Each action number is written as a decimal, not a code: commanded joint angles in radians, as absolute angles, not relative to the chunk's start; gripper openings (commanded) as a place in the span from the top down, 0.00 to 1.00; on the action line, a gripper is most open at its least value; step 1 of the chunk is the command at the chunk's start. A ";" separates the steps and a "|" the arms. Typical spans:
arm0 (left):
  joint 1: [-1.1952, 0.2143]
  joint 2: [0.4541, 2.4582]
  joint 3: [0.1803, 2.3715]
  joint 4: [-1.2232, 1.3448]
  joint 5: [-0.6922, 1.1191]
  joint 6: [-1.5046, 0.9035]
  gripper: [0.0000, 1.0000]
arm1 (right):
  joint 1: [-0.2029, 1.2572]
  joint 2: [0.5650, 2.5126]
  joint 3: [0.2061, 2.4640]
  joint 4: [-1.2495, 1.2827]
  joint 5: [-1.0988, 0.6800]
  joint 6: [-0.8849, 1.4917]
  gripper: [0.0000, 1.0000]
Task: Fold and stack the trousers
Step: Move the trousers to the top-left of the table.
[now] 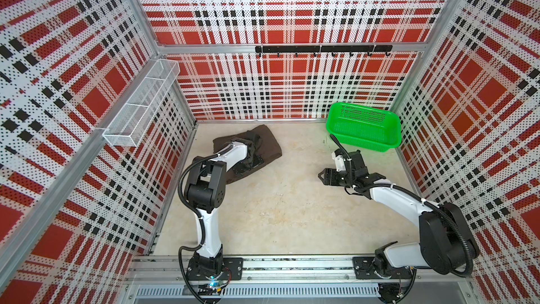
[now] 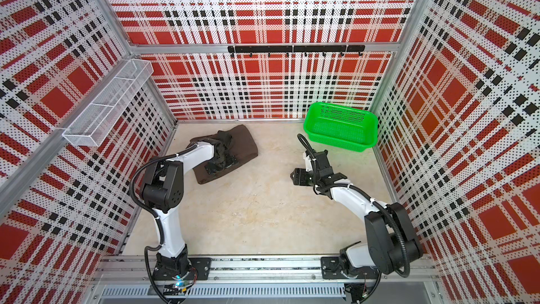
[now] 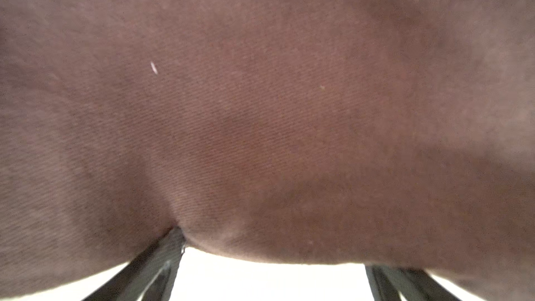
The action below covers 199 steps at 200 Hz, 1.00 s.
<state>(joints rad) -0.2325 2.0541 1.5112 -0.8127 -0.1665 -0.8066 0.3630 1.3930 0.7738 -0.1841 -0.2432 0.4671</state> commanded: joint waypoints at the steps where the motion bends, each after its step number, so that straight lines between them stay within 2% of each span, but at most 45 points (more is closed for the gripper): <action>1: -0.175 2.119 1.575 -0.855 -0.233 -0.677 0.02 | 0.356 1.389 0.782 -0.157 -0.250 0.468 0.29; 32: -0.141 2.198 1.674 -0.868 -0.232 -0.604 0.02 | 0.356 1.402 0.788 -0.149 -0.256 0.474 0.29; 111: -0.041 2.370 1.953 -1.011 -0.360 -0.472 0.02 | 0.356 1.430 0.812 -0.146 -0.265 0.473 0.30; 171: -0.017 2.510 2.274 -1.080 -0.279 -0.436 0.02 | 0.356 1.434 0.813 -0.137 -0.263 0.468 0.30; 199: -0.031 2.465 2.316 -1.147 -0.314 -0.438 0.02 | 0.356 1.431 0.832 -0.149 -0.240 0.454 0.30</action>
<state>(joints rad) -0.0193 2.5008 2.2791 -1.0698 -0.2897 -0.4492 0.3630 1.4307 0.7940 -0.1581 -0.2581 0.4717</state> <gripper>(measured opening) 0.983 0.703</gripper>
